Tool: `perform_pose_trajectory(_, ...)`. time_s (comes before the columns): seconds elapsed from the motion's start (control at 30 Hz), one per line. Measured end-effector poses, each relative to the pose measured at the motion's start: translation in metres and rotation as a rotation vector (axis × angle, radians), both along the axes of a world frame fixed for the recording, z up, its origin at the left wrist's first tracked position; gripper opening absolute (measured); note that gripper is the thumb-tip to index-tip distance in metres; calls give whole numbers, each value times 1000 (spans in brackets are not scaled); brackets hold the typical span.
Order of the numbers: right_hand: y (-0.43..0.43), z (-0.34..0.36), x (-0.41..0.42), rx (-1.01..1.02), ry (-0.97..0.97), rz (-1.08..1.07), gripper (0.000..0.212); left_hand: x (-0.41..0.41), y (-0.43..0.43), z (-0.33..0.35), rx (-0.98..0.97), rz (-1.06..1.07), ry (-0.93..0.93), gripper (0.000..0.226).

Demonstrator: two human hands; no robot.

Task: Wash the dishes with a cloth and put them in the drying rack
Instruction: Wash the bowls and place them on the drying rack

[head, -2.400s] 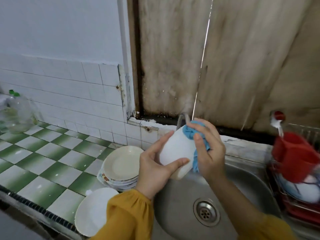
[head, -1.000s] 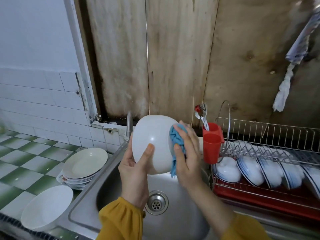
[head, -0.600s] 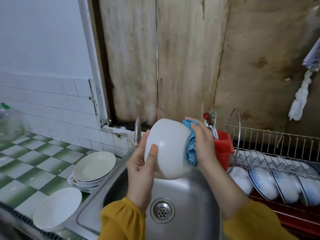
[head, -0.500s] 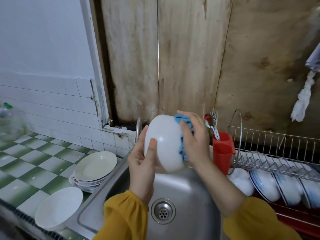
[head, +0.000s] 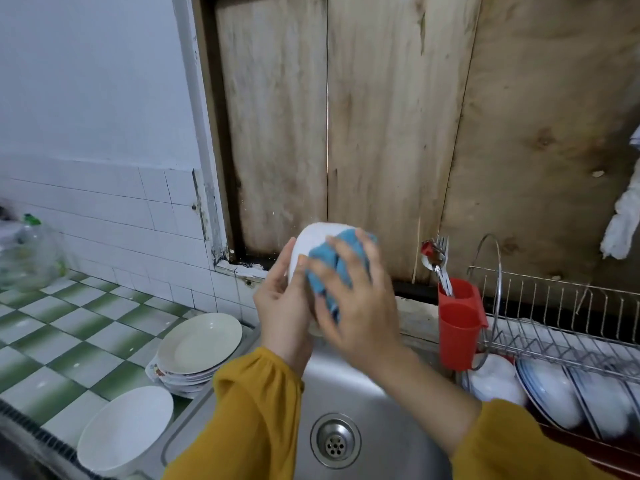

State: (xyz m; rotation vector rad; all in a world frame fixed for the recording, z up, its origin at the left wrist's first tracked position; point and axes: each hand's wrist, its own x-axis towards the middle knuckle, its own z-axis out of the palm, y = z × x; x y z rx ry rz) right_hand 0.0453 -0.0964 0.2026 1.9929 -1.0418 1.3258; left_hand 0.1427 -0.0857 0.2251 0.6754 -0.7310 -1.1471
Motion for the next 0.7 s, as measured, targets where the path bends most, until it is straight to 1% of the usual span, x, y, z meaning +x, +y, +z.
perform_pose_trajectory(0.03, 1, -17, -2, -82, 89, -35, 45, 1, -1, 3, -8, -5, 13, 25)
perform_pose_trajectory(0.07, -3, -29, -8, -144, 113, -51, 49, 2, 0, 5, -17, -4, 12, 26)
perform_pose_trajectory(0.1, -7, -37, -14, -173, 67, -40, 48, 0, 1, 5, -25, 2, -1, 28)
perform_pose_trajectory(0.2, -18, -39, -18, -136, -275, 54, 37, -6, 3, 0, -27, 6, 20, 30)
perform_pose_trajectory(0.23, -20, -40, -16, -141, -316, 72, 36, -9, 2, 0, -11, 9, 55, 30)
perform_pose_trajectory(0.27, -22, -45, -14, -172, -272, 58, 38, -11, -1, -1, 15, 12, 97, 30)
perform_pose_trajectory(0.33, -26, -62, -16, -259, -79, -2, 44, -14, -5, 0, 101, -21, 190, 29)
perform_pose_trajectory(0.37, -28, -71, -17, -274, -49, -4, 44, -14, -7, 0, 141, -60, 228, 29)
perform_pose_trajectory(0.4, -29, -79, -19, -254, -99, 18, 41, -15, -10, -1, 166, -106, 247, 32)
perform_pose_trajectory(0.43, -29, -82, -17, -207, -218, 63, 39, -15, -13, -4, 179, -149, 262, 35)
perform_pose_trajectory(0.5, -26, -81, -10, -99, -592, 218, 40, -14, -15, -9, 199, -223, 291, 38)
perform_pose_trajectory(0.57, -18, -61, -3, 55, -1086, 404, 43, -11, -16, -12, 206, -285, 328, 35)
perform_pose_trajectory(0.63, -13, -36, -6, 290, -1566, 550, 41, -7, -14, -12, 167, -290, 308, 28)
perform_pose_trajectory(0.67, -14, -25, -11, 421, -1722, 592, 36, -2, -13, -12, 128, -273, 253, 26)
perform_pose_trajectory(0.7, -16, -18, -19, 552, -1798, 607, 27, 3, -13, -10, 89, -255, 174, 27)
